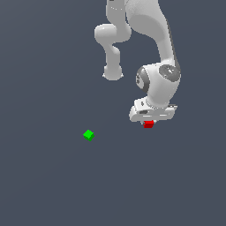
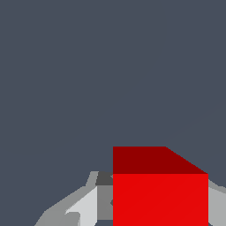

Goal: Stack the red cube on top of the green cube.

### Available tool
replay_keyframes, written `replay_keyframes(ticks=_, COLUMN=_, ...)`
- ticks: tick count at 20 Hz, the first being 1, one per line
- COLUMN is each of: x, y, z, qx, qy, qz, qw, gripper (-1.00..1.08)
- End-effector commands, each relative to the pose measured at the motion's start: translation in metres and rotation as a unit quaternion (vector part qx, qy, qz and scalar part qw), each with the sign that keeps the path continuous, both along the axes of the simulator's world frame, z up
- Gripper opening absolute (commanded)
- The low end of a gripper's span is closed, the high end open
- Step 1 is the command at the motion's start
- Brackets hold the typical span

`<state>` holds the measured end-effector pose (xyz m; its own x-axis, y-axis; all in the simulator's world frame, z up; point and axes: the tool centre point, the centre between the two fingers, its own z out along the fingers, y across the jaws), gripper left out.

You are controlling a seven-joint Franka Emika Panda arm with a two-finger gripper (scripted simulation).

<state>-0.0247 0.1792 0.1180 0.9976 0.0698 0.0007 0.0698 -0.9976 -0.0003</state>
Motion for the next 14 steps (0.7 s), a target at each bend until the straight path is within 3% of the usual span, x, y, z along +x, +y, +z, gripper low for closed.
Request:
replay_keyframes(ticks=1, x=0.0, y=-0.005, z=-0.001, qx=0.0, qy=0.0, qz=0.0, qw=1.0, gripper=-1.0)
replay_keyframes(ticks=7, x=0.002, y=-0.037, z=-0.006, qx=0.0, qy=0.0, qz=0.0, qw=1.0, gripper=-1.0)
replay_keyframes(ticks=14, x=0.005, y=-0.106, z=-0.019, qx=0.0, qy=0.0, qz=0.0, qw=1.0, gripper=-1.0)
